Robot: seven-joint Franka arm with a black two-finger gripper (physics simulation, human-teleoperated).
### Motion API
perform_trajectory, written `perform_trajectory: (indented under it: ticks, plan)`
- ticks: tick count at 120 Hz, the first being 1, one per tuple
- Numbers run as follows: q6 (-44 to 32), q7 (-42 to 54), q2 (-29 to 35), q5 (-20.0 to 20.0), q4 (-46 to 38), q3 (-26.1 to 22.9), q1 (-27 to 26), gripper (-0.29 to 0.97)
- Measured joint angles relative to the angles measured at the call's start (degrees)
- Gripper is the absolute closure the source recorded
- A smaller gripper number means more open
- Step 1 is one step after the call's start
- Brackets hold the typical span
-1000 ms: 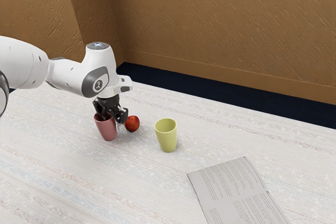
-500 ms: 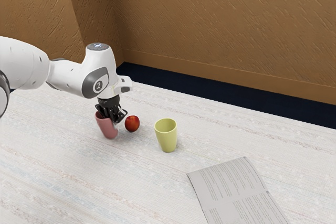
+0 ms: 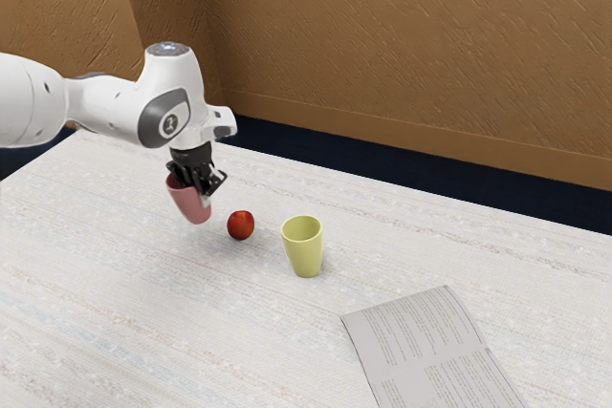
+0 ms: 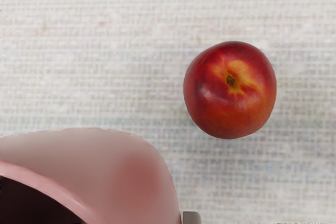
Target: Place the left cup onto the right cup
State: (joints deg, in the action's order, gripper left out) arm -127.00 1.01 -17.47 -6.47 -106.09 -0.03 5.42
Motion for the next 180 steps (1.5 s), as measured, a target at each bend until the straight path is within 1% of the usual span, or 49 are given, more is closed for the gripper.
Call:
perform_trajectory:
  ticks: [15, 29, 40, 53, 80, 113, 133, 159, 180]
  plan:
    - [4.09, -0.43, 0.74, 0.13, 3.67, -3.16, 0.05, 0.78]
    - [8.68, -1.57, 0.81, -0.13, 7.52, -7.95, 0.09, 0.78]
    - [11.52, -2.88, 0.81, -0.38, 8.81, -10.95, 0.13, 0.78]
    - [14.08, -5.01, 0.81, -1.55, 9.68, -14.74, 0.11, 0.78]
    - [17.24, -10.06, 0.59, -3.62, 11.4, -19.87, 0.12, 0.78]
    - [19.02, -15.64, -3.02, -5.39, 15.81, -22.3, 0.13, 0.78]
    - [19.38, -18.76, -4.5, -6.76, 16.71, -24.5, 0.12, 0.78]
    - [19.04, -22.14, -6.46, -7.29, 16.88, -24.87, 0.13, 0.78]
    - [18.88, -24.4, -7.95, -8.29, 18.62, -25.31, 0.13, 0.78]
